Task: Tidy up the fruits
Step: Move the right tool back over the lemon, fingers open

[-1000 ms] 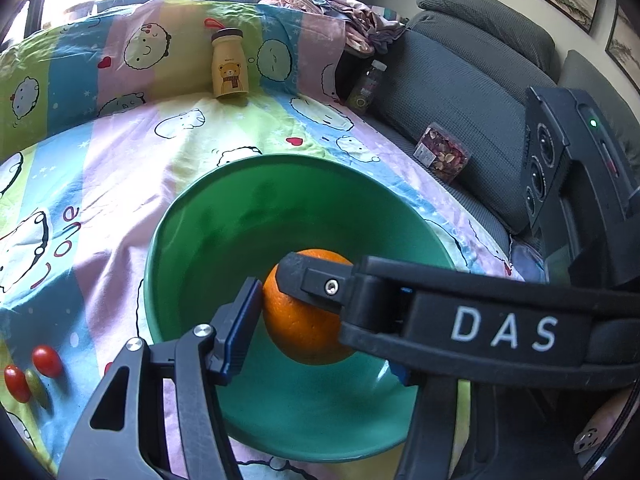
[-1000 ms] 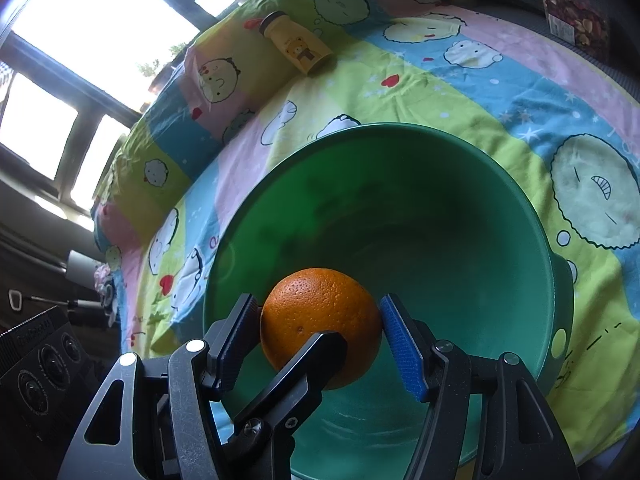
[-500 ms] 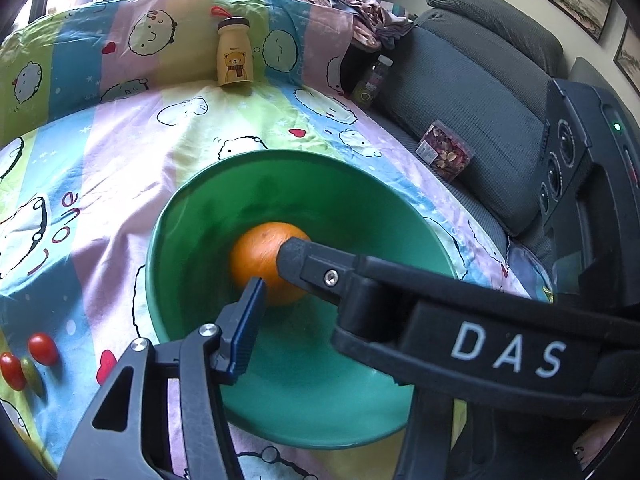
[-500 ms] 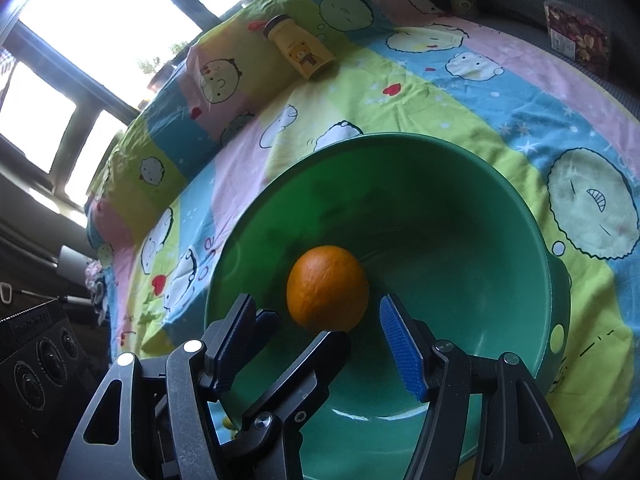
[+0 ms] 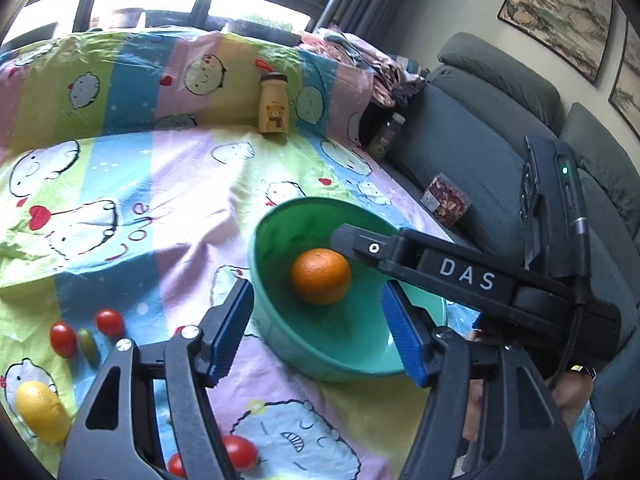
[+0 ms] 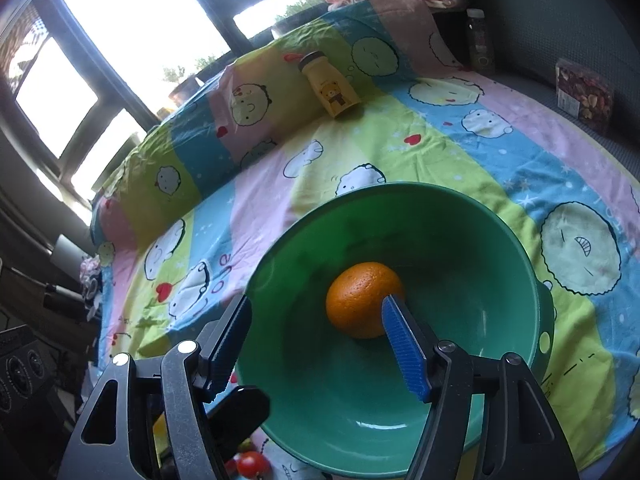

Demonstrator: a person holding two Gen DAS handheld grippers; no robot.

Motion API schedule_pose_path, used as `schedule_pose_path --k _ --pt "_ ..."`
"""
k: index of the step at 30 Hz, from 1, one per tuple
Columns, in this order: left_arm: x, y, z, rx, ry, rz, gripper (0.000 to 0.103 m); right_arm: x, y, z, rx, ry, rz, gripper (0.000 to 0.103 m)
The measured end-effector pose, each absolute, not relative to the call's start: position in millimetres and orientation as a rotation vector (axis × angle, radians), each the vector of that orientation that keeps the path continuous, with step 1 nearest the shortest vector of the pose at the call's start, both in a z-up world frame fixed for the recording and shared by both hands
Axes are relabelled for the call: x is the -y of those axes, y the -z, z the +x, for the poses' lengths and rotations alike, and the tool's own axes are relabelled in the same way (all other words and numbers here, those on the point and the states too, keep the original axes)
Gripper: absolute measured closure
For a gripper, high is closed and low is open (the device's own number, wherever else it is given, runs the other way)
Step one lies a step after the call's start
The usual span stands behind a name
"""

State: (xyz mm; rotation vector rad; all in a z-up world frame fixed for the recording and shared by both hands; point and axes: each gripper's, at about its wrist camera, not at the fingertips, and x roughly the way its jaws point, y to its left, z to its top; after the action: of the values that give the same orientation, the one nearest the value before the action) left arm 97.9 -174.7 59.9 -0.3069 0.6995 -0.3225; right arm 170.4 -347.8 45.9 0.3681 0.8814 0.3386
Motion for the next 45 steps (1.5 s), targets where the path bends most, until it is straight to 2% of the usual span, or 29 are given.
schedule_pose_path --k 5,9,11,12,25,35,45 --pt "126 -75 64 -0.634 0.197 -0.36 0.026 333 -57 159 -0.817 -0.413 0.368 0.03" --pt "92 -78 42 -0.619 0.028 -0.367 0.025 314 -64 151 -0.779 -0.481 0.369 0.028" --pt "75 -74 32 -0.62 -0.011 -0.378 0.024 303 -66 147 -0.774 -0.535 0.368 0.019" --pt "67 -71 28 -0.623 -0.03 -0.387 0.023 297 -66 146 -0.771 -0.561 0.365 0.019" --pt "-12 -29 5 -0.699 -0.208 -0.555 0.022 217 -56 125 -0.841 -0.762 0.269 0.019" --pt "-19 -17 8 -0.752 -0.205 -0.58 0.022 164 -29 120 -0.986 -0.867 0.241 0.019" --pt "-25 -9 10 -0.788 -0.199 -0.619 0.023 150 -18 123 -1.054 -0.919 0.281 0.019"
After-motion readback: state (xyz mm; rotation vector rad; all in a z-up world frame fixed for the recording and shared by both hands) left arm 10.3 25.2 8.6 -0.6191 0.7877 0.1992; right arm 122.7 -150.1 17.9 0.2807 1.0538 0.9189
